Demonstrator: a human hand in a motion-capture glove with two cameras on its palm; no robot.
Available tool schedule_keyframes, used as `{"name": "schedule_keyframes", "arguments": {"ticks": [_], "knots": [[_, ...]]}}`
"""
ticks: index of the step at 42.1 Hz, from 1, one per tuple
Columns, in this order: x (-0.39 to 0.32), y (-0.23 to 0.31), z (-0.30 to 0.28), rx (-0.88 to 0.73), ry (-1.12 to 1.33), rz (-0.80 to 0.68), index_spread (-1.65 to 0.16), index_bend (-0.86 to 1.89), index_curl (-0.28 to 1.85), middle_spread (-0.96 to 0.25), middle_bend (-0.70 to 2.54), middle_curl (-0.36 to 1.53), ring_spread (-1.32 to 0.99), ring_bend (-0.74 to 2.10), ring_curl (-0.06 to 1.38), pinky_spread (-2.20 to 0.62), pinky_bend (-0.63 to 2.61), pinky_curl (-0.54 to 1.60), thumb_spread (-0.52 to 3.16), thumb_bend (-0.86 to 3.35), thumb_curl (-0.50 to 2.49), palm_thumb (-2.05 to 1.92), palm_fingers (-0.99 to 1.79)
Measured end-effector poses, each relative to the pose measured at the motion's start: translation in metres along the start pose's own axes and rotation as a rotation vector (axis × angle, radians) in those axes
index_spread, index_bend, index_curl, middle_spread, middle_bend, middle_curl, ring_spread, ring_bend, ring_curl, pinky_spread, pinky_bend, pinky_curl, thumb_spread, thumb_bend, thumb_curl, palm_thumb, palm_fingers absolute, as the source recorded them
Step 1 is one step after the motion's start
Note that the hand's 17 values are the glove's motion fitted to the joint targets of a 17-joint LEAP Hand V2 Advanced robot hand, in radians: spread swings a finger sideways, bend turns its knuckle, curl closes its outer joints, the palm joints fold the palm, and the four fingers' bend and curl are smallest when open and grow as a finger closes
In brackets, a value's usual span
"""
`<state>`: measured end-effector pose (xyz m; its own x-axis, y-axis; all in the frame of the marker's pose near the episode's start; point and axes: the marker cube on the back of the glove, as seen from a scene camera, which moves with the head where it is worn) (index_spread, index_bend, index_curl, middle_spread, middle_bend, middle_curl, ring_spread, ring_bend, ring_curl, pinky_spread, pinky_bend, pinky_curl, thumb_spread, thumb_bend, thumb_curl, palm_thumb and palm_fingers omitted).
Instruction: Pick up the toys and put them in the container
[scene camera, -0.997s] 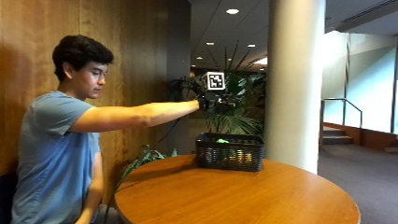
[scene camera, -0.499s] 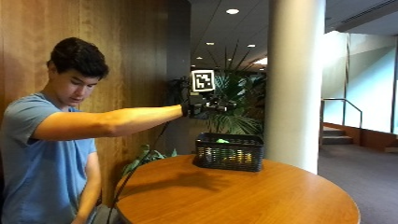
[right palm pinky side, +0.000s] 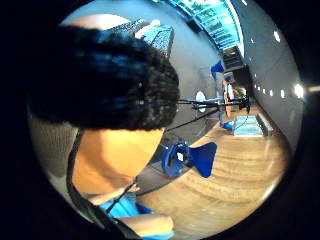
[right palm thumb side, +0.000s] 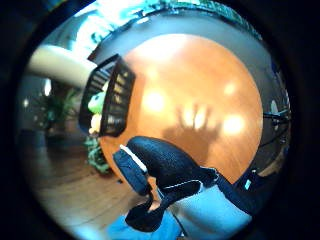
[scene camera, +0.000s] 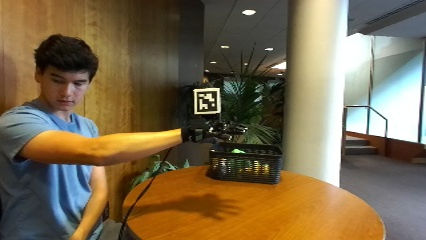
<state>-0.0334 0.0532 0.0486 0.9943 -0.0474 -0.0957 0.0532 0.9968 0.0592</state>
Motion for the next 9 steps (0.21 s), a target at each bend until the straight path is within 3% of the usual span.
{"name": "schedule_keyframes", "arguments": {"ticks": [5,9], "knots": [[-0.0014,0.0029,0.0034,-0.003,-0.061,0.032,-0.27,0.09,0.20,0.06,0.14,0.24,0.08,0.18,0.27,0.10,1.28,0.33,0.91,-0.11,0.15,-0.15,-0.22],[-0.0026,0.0086,0.0014,0.008,-0.106,-0.050,-0.27,0.09,0.19,0.06,0.14,0.24,0.08,0.18,0.27,0.10,1.28,0.33,0.91,-0.10,0.15,-0.14,-0.21]]}}
